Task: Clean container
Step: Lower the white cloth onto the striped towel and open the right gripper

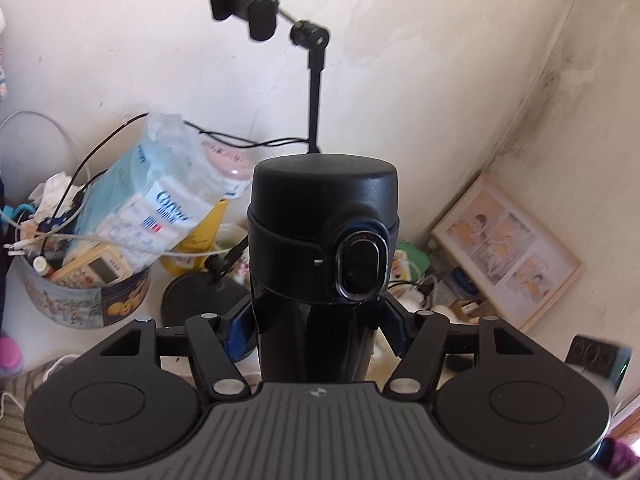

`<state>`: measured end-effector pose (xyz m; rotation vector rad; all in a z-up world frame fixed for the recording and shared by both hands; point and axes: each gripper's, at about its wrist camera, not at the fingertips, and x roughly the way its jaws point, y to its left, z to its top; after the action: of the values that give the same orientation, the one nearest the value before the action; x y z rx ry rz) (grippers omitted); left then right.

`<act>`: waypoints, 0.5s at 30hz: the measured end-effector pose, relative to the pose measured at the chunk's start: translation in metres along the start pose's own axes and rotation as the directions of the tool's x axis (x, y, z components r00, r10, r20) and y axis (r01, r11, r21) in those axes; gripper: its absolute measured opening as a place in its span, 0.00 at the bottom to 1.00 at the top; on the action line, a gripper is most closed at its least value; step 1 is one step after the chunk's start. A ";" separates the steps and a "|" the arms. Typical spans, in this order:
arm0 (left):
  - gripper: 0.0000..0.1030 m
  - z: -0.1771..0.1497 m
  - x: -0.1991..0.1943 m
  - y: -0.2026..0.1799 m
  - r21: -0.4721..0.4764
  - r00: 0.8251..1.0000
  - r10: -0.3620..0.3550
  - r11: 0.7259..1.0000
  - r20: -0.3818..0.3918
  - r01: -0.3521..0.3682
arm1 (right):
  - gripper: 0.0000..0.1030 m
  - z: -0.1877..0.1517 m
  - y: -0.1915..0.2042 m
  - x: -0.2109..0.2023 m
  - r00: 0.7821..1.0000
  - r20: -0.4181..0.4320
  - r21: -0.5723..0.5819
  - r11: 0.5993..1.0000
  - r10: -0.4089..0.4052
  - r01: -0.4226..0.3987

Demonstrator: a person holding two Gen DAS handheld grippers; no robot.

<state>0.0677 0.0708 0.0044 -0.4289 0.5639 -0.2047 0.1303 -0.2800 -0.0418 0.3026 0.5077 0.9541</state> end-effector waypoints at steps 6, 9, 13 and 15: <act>0.62 -0.013 0.009 0.011 -0.001 0.999 0.042 0.999 -0.025 -0.042 | 0.14 0.001 -0.026 0.006 0.988 0.071 0.271 0.950 0.140 -0.154; 0.62 -0.022 0.016 0.015 0.006 0.997 0.060 0.998 -0.048 -0.060 | 0.14 -0.038 -0.056 0.031 0.986 0.024 0.461 0.873 0.166 -0.158; 0.62 -0.033 0.023 0.019 0.002 0.994 0.073 0.997 -0.076 -0.073 | 0.14 -0.098 -0.085 0.059 0.978 0.005 0.682 0.715 0.209 -0.156; 0.62 -0.038 0.024 0.020 0.016 0.993 0.088 0.996 -0.078 -0.087 | 0.14 -0.106 -0.082 0.061 0.981 -0.005 0.687 0.713 0.194 -0.138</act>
<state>0.0684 0.0685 -0.0444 -0.3841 0.6574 -0.1419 0.1600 -0.2713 -0.1857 1.0066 0.9175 0.9232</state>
